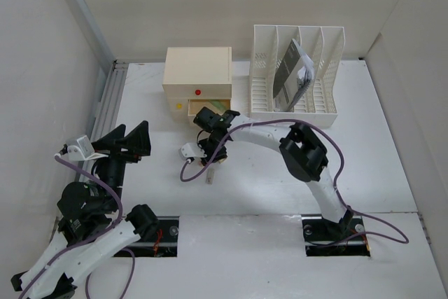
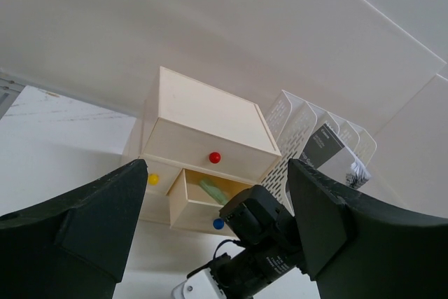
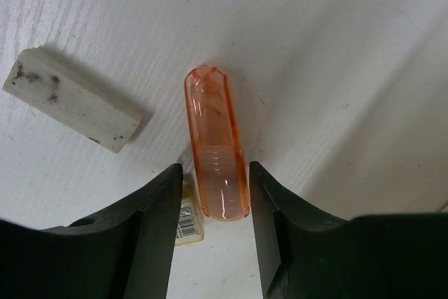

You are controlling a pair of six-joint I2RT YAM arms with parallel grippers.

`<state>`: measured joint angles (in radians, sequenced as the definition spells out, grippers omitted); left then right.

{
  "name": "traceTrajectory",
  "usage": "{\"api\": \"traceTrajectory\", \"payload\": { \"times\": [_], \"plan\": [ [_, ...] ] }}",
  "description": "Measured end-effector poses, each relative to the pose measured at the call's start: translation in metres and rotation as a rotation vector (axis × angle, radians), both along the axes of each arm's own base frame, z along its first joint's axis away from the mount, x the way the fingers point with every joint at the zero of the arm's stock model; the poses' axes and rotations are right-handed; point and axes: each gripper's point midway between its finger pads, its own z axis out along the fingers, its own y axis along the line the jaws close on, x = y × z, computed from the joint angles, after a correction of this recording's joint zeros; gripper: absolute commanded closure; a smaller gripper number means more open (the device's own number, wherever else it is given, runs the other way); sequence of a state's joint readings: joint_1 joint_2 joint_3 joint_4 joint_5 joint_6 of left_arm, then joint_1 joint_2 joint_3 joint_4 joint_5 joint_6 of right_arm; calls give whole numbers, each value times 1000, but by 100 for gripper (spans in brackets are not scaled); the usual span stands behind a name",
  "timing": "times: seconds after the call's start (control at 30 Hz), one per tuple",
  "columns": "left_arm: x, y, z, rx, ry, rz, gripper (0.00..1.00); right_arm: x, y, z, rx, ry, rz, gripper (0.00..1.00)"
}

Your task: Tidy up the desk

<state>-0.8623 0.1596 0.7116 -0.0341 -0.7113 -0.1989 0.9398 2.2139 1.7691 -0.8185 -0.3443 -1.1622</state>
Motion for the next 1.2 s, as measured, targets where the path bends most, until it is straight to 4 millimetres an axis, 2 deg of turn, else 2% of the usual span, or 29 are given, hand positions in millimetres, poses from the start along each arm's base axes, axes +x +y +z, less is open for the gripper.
{"api": "traceTrajectory", "payload": {
  "times": [0.03,0.2,0.33,0.53,0.63,0.73,0.97,1.03,1.1,1.2],
  "plan": [
    [0,0,0,0,0,0,21,0,0,0,-2,-3,-1,54],
    [0,0,0,0,0,0,21,0,1,0,-12,-14,-13,78],
    [0,0,0,0,0,0,21,0,2,0,-16,-23,-25,85],
    [0,0,0,0,0,0,21,-1,4,2,-13,-8,-67,86],
    [0,0,0,0,0,0,21,0,9,17,18,-6,-99,86],
    [0,0,0,0,0,0,21,4,18,55,96,-30,-131,86],
    [0,0,0,0,0,0,21,22,29,202,407,-219,-239,86],
    [0,0,0,0,0,0,21,30,27,234,480,-281,-284,86],
    [0,0,0,0,0,0,21,40,26,252,525,-329,-336,86],
    [0,0,0,0,0,0,21,60,23,254,532,-383,-423,86]
  ]
}}
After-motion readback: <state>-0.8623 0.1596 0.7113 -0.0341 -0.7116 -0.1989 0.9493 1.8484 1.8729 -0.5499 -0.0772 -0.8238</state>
